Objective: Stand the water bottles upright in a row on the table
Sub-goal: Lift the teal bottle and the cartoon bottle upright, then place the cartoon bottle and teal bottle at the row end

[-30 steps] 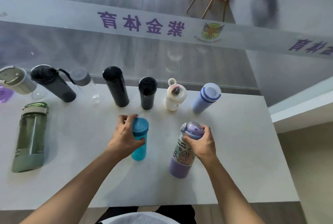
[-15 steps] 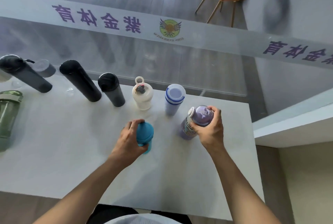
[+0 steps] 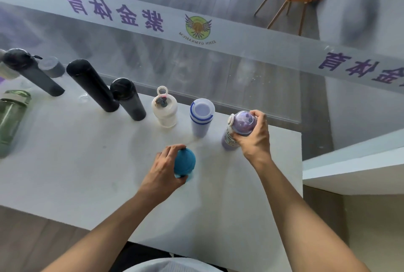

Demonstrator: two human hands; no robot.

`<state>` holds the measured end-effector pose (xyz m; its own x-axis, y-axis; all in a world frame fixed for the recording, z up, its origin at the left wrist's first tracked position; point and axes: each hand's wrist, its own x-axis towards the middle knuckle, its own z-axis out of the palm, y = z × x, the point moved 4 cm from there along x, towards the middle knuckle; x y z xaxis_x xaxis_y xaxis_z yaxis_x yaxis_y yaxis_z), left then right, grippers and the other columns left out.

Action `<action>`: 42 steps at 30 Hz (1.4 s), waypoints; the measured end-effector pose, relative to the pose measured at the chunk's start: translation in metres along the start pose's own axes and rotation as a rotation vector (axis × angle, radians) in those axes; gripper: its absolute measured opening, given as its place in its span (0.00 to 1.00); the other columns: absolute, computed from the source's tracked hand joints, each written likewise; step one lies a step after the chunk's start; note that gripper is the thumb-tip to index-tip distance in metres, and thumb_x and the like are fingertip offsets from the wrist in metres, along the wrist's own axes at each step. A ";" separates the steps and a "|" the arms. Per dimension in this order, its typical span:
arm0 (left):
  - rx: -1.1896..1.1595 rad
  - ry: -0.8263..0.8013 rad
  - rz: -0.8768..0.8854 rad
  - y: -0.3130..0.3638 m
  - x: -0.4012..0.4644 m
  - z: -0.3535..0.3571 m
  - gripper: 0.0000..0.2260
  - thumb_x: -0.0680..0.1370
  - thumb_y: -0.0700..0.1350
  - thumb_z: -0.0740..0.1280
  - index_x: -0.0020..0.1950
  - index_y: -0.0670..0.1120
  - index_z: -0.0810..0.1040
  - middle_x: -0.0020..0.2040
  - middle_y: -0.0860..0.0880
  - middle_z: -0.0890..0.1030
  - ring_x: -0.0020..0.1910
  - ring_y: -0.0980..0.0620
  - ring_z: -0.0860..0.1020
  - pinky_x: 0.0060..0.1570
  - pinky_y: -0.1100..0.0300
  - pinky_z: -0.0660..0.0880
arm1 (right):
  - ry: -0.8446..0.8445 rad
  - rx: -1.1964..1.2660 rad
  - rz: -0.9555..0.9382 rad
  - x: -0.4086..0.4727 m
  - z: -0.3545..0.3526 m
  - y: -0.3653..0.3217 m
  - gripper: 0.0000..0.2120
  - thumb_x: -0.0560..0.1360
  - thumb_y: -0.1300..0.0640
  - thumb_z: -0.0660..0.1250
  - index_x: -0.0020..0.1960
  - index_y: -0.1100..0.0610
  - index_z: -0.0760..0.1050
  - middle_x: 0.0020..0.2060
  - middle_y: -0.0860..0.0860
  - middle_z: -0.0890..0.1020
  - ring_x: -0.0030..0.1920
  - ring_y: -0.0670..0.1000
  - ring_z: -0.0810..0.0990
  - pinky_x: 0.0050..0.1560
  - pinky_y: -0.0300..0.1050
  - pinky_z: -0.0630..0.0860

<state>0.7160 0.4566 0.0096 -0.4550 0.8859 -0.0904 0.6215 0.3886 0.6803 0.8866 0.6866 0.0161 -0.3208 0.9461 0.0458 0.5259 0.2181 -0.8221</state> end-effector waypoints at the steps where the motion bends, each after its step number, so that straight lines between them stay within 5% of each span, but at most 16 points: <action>1: 0.003 0.006 0.001 0.002 0.000 0.001 0.34 0.66 0.44 0.77 0.68 0.55 0.67 0.64 0.55 0.71 0.58 0.49 0.70 0.59 0.57 0.70 | -0.002 -0.002 -0.005 0.003 0.000 0.000 0.36 0.61 0.52 0.83 0.63 0.51 0.68 0.57 0.50 0.77 0.55 0.52 0.77 0.57 0.46 0.76; 10: 0.032 0.024 0.001 0.013 0.004 0.010 0.35 0.66 0.44 0.78 0.69 0.56 0.66 0.64 0.54 0.70 0.59 0.48 0.70 0.58 0.54 0.73 | -0.018 -0.034 -0.016 0.011 0.001 0.006 0.38 0.62 0.48 0.82 0.64 0.47 0.65 0.58 0.48 0.75 0.57 0.53 0.76 0.59 0.54 0.78; 16: 0.039 0.003 0.018 0.021 0.005 0.017 0.36 0.66 0.43 0.78 0.70 0.55 0.66 0.64 0.52 0.70 0.60 0.48 0.71 0.58 0.57 0.72 | 0.050 -0.190 0.051 -0.007 -0.013 0.015 0.53 0.62 0.44 0.82 0.78 0.50 0.56 0.70 0.56 0.71 0.68 0.56 0.70 0.69 0.54 0.70; 19: 0.018 -0.019 0.050 0.031 0.009 0.026 0.36 0.66 0.44 0.78 0.70 0.55 0.66 0.63 0.52 0.70 0.60 0.48 0.71 0.58 0.55 0.74 | 0.162 -0.211 0.043 -0.046 -0.023 0.028 0.43 0.66 0.54 0.80 0.76 0.55 0.63 0.68 0.57 0.73 0.67 0.59 0.72 0.68 0.57 0.70; 24: 0.007 -0.133 0.163 0.063 0.017 0.051 0.37 0.66 0.46 0.79 0.70 0.55 0.65 0.64 0.51 0.70 0.61 0.49 0.72 0.61 0.57 0.74 | -0.338 -0.144 0.145 -0.117 0.002 0.057 0.39 0.69 0.50 0.77 0.74 0.42 0.63 0.70 0.43 0.69 0.70 0.45 0.68 0.72 0.47 0.69; 33: 0.036 -0.366 0.355 0.126 0.033 0.088 0.37 0.69 0.51 0.78 0.73 0.56 0.62 0.70 0.52 0.68 0.64 0.50 0.70 0.63 0.58 0.75 | -0.221 -0.006 0.274 -0.118 -0.016 0.076 0.35 0.67 0.52 0.81 0.68 0.44 0.66 0.58 0.43 0.73 0.57 0.45 0.76 0.51 0.32 0.75; 35: 0.130 -0.250 0.440 0.139 0.042 0.081 0.33 0.71 0.54 0.74 0.72 0.54 0.65 0.69 0.49 0.69 0.63 0.47 0.71 0.63 0.52 0.73 | -0.145 0.042 0.321 -0.110 -0.025 0.087 0.34 0.66 0.53 0.82 0.66 0.46 0.68 0.57 0.45 0.72 0.55 0.47 0.78 0.48 0.32 0.76; 39: 0.270 0.141 0.524 0.152 0.072 0.052 0.23 0.72 0.49 0.70 0.67 0.48 0.74 0.66 0.44 0.74 0.61 0.40 0.73 0.62 0.48 0.70 | -0.018 0.094 0.404 -0.085 -0.042 0.110 0.31 0.63 0.53 0.84 0.60 0.47 0.71 0.54 0.48 0.76 0.53 0.53 0.81 0.53 0.46 0.80; 42: 0.367 0.158 0.502 0.154 0.101 0.044 0.28 0.71 0.49 0.72 0.70 0.50 0.72 0.69 0.43 0.71 0.65 0.39 0.69 0.63 0.46 0.69 | 0.010 0.085 0.454 -0.061 -0.048 0.121 0.33 0.63 0.52 0.83 0.63 0.53 0.72 0.56 0.49 0.79 0.55 0.53 0.80 0.54 0.46 0.78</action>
<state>0.7937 0.6168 0.0730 -0.1234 0.9454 0.3017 0.9485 0.0229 0.3160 1.0078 0.6668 -0.0592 -0.0652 0.9435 -0.3250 0.5449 -0.2391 -0.8037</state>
